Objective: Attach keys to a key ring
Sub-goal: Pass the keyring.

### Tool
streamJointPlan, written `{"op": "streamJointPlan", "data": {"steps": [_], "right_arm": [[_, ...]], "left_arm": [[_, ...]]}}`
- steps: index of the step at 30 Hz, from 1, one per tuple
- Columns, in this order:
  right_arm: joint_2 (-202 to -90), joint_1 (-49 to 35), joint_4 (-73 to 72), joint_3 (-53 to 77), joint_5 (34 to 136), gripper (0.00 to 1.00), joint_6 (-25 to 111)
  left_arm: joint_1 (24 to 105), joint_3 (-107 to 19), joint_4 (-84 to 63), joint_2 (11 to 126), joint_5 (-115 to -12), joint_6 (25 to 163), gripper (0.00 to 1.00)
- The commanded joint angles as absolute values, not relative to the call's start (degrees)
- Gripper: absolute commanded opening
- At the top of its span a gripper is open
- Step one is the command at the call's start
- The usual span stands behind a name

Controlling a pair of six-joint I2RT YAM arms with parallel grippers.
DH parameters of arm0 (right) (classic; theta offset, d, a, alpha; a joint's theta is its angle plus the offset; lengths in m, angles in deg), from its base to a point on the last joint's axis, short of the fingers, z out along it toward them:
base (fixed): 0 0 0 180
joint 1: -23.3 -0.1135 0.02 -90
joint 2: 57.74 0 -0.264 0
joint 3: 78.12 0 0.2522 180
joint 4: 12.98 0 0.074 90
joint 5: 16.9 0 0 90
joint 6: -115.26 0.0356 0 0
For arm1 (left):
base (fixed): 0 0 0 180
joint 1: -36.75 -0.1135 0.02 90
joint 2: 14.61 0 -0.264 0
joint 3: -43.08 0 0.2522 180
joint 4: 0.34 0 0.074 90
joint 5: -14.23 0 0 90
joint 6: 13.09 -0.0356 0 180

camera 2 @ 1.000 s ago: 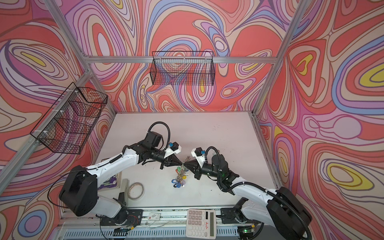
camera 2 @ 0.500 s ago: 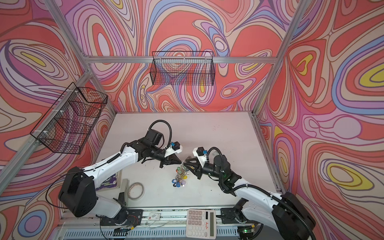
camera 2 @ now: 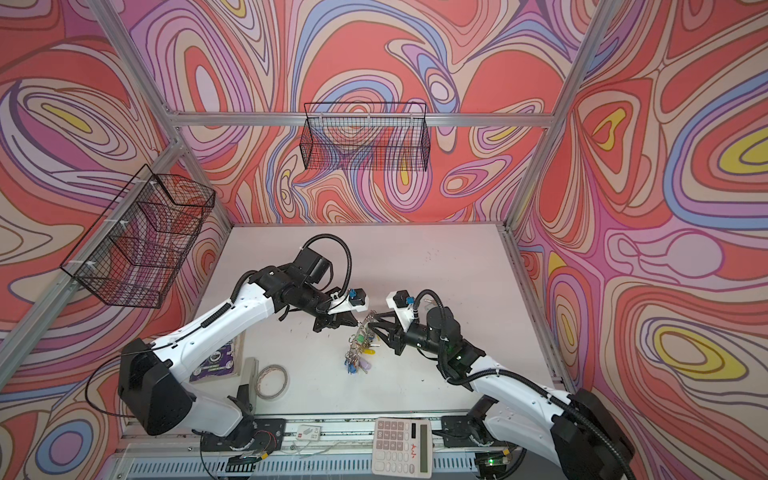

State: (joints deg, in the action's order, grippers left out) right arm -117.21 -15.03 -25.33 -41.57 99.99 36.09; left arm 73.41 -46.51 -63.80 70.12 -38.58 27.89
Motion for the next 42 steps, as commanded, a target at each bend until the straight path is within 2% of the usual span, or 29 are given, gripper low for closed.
{"op": "streamJointPlan", "data": {"steps": [1, 7, 13, 20, 26, 37, 40, 42], "right_arm": [[-118.18, -15.23, -25.64, -40.01, 101.90, 0.33, 36.15], [-118.39, -15.22, -25.63, -39.47, 104.77, 0.33, 36.68], [-117.79, -15.21, -23.98, -39.01, 106.22, 0.38, 36.41], [-118.62, -15.31, -25.79, -39.12, 106.70, 0.38, 37.18], [-120.99, -15.42, -27.58, -37.99, 106.71, 0.33, 37.56], [-122.70, -16.00, -29.16, -38.29, 107.64, 0.15, 38.26], [-122.71, -16.05, -29.26, -38.67, 107.42, 0.13, 38.26], [-122.61, -16.08, -29.50, -38.91, 107.20, 0.07, 38.44]], "left_arm": [[74.80, -51.01, -71.19, 70.04, -41.96, 24.10, 0.00], [77.25, -56.73, -76.43, 72.91, -47.83, 22.46, 0.00], [79.26, -61.68, -79.94, 75.83, -53.69, 21.51, 0.00], [80.75, -64.46, -80.71, 78.06, -53.01, 20.92, 0.00], [81.54, -64.78, -80.91, 78.77, -52.82, 21.18, 0.00], [81.74, -65.53, -80.77, 79.17, -52.29, 22.11, 0.00], [81.75, -65.60, -80.81, 79.17, -52.06, 22.24, 0.00], [81.80, -65.47, -80.86, 79.17, -51.80, 22.41, 0.00]]}}
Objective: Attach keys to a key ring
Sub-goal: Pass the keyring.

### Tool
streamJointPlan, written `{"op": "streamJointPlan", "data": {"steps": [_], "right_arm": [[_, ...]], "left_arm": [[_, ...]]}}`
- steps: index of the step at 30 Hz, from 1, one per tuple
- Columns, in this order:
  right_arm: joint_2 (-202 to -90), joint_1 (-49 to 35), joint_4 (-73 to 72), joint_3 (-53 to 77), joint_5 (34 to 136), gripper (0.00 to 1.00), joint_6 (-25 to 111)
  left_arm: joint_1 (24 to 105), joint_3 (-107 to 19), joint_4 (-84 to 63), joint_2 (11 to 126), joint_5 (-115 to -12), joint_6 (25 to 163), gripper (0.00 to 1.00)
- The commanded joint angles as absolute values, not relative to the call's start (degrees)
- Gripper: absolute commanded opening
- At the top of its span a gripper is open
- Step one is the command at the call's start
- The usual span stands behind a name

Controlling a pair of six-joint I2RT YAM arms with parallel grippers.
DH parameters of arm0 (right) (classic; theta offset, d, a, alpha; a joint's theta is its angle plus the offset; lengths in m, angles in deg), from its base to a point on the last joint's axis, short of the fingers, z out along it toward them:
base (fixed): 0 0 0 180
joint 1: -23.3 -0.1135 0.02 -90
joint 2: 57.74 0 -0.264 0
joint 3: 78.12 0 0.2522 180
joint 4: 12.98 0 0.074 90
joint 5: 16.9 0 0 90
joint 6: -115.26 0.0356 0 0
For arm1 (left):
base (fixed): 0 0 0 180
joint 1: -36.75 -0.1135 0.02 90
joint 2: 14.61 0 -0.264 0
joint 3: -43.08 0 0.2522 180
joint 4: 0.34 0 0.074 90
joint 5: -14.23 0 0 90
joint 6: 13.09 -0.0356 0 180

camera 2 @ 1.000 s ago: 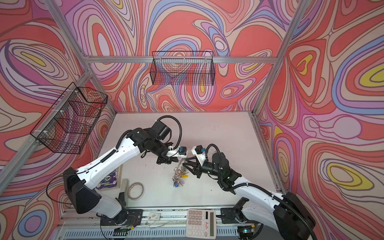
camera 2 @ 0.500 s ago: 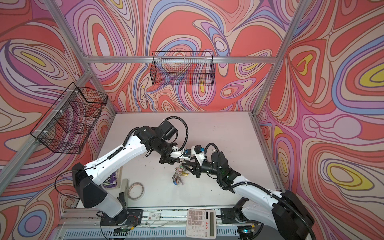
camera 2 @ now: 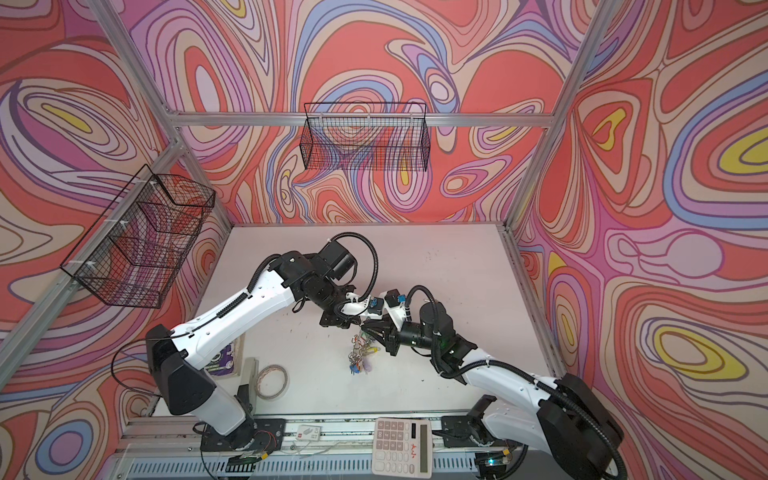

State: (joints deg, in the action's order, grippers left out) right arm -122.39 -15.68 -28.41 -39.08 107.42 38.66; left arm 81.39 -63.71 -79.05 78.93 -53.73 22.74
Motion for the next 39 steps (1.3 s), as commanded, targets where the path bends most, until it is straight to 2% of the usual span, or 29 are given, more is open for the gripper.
{"op": "streamJointPlan", "data": {"steps": [1, 2, 12, 19, 20, 22, 25, 29, 34, 37, 39], "right_arm": [[-122.58, -16.08, -29.51, -38.90, 107.08, 0.03, 38.45], [-122.65, -16.08, -29.41, -38.90, 106.79, 0.00, 38.44], [-122.88, -16.03, -30.91, -40.09, 106.15, 0.00, 39.14], [-121.86, -16.07, -32.00, -41.59, 105.19, 0.00, 38.62], [-121.82, -16.04, -32.10, -41.65, 105.20, 0.00, 38.53], [-121.73, -16.07, -32.85, -41.85, 105.43, 0.00, 38.48], [-121.60, -16.08, -33.47, -42.07, 105.67, 0.00, 38.49], [-121.55, -16.08, -33.93, -42.20, 106.18, 0.00, 38.48], [-121.22, -16.08, -34.02, -42.38, 106.41, 0.00, 38.26], [-121.11, -16.08, -33.92, -42.41, 106.49, 0.00, 38.27], [-121.03, -16.03, -33.83, -42.53, 106.32, 0.00, 38.18]], "left_arm": [[81.72, -65.40, -80.85, 79.17, -51.71, 22.50, 0.00], [81.78, -65.27, -80.73, 79.10, -51.48, 22.63, 0.00], [80.89, -61.99, -78.56, 78.14, -49.51, 24.18, 0.00], [75.06, -55.03, -69.38, 72.00, -39.93, 29.91, 0.00], [73.84, -53.03, -67.22, 70.49, -37.93, 30.92, 0.04], [71.57, -47.41, -61.40, 66.78, -33.75, 33.64, 0.18], [69.45, -39.35, -53.62, 62.05, -27.92, 34.35, 0.30], [69.00, -31.73, -45.15, 59.78, -25.02, 38.03, 0.41], [69.09, -30.40, -41.17, 63.25, -22.07, 39.98, 0.41], [69.09, -31.20, -39.94, 65.11, -21.41, 41.07, 0.37], [69.09, -32.08, -41.34, 66.30, -20.73, 40.38, 0.29]]}}
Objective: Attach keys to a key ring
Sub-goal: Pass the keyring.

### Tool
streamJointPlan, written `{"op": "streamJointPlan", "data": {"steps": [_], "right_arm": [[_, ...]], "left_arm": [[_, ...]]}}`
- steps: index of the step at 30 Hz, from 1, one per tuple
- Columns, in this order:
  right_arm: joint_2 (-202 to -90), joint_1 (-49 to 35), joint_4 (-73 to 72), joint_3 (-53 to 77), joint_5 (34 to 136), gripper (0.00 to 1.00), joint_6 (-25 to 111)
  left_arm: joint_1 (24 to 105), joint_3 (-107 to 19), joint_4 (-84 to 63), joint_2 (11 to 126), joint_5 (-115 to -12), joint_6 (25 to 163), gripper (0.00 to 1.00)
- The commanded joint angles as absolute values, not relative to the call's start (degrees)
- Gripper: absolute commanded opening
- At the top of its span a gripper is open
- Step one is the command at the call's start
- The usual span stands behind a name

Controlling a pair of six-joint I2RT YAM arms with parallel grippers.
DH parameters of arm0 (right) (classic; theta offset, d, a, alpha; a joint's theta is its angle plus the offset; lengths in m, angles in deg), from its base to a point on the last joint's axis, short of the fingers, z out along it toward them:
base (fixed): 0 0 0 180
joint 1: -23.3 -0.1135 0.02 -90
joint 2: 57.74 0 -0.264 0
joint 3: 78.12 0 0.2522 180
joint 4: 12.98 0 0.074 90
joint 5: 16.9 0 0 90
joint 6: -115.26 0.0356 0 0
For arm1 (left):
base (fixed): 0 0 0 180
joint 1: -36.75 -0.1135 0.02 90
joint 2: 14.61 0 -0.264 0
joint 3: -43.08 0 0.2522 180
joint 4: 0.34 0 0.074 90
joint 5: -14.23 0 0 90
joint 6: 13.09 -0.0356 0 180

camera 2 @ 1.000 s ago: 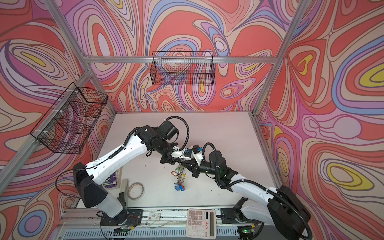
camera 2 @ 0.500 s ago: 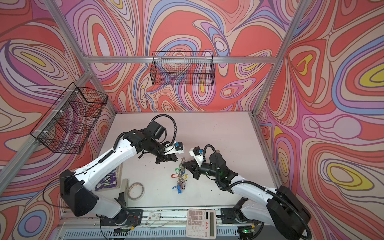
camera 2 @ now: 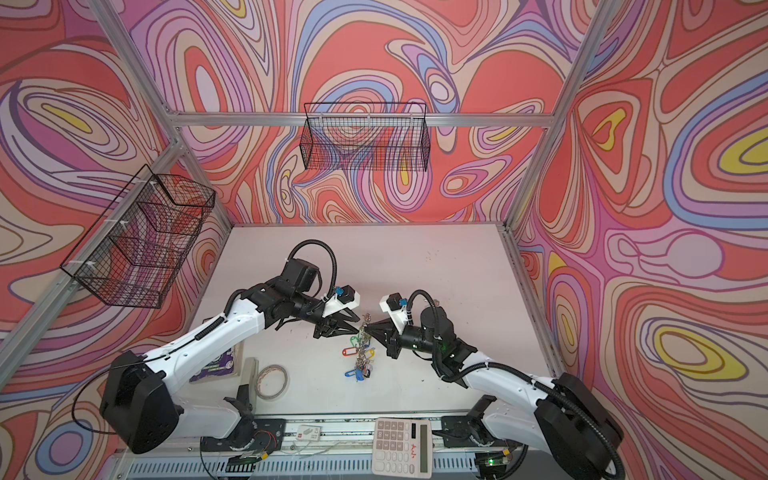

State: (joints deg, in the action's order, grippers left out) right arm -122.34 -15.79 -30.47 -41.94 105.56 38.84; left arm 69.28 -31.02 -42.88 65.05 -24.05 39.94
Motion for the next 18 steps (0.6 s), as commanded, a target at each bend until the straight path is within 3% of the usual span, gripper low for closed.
{"op": "streamJointPlan", "data": {"steps": [1, 6, 18], "right_arm": [[-120.86, -16.08, -33.85, -42.62, 106.16, 0.00, 38.18], [-121.02, -16.08, -33.94, -42.64, 105.96, 0.00, 38.27], [-121.73, -16.08, -34.52, -42.37, 105.63, 0.00, 38.50]], "left_arm": [[69.17, -32.73, -42.72, 67.03, -20.59, 39.55, 0.24], [69.44, -33.49, -46.62, 68.71, -20.23, 37.62, 0.12], [69.97, -32.82, -45.82, 69.76, -20.40, 38.38, 0.06]]}}
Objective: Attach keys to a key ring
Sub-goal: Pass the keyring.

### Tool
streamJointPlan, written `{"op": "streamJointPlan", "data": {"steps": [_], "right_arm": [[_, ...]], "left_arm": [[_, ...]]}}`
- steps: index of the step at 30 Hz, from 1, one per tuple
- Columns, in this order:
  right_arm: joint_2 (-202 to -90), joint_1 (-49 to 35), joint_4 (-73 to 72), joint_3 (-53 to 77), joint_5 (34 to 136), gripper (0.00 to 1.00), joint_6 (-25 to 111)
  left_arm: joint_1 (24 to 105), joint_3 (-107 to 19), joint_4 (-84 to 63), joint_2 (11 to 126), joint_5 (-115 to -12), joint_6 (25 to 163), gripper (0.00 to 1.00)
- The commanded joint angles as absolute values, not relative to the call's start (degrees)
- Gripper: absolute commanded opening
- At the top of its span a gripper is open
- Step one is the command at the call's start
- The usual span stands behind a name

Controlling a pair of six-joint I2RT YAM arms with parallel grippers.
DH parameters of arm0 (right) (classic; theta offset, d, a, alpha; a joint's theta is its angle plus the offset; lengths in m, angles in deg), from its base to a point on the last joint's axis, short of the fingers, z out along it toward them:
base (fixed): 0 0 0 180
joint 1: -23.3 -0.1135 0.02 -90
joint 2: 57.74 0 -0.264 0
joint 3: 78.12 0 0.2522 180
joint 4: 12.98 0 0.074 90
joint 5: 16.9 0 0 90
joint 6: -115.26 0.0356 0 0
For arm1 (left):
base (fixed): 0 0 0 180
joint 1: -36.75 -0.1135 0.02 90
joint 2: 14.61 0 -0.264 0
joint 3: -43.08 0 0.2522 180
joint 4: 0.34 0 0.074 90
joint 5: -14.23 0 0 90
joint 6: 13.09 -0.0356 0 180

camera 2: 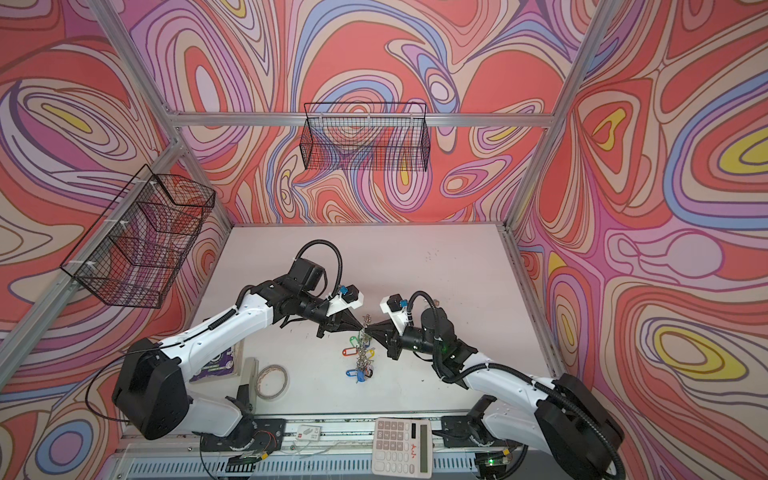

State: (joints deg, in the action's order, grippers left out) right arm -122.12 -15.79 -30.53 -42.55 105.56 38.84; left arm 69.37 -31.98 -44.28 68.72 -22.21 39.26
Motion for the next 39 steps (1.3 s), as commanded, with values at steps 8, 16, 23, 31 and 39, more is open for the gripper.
{"op": "streamJointPlan", "data": {"steps": [8, 16, 23, 31, 39], "right_arm": [[-121.82, -16.08, -34.58, -42.56, 105.19, 0.00, 38.53], [-121.64, -16.03, -34.48, -42.62, 105.05, 0.00, 38.48], [-121.38, -16.07, -34.66, -42.86, 104.65, 0.00, 38.56], [-121.30, -16.07, -34.67, -42.78, 104.62, 0.00, 38.59], [-121.29, -16.08, -34.66, -42.96, 104.50, 0.00, 38.70]], "left_arm": [[70.23, -32.03, -46.32, 69.50, -20.42, 37.67, 0.12], [70.23, -31.95, -45.74, 69.53, -19.36, 37.62, 0.12], [70.93, -32.71, -47.03, 70.63, -19.56, 37.14, 0.09], [71.88, -32.63, -45.66, 71.15, -20.62, 38.36, 0.08], [72.34, -32.26, -43.19, 71.26, -21.63, 40.08, 0.07]]}}
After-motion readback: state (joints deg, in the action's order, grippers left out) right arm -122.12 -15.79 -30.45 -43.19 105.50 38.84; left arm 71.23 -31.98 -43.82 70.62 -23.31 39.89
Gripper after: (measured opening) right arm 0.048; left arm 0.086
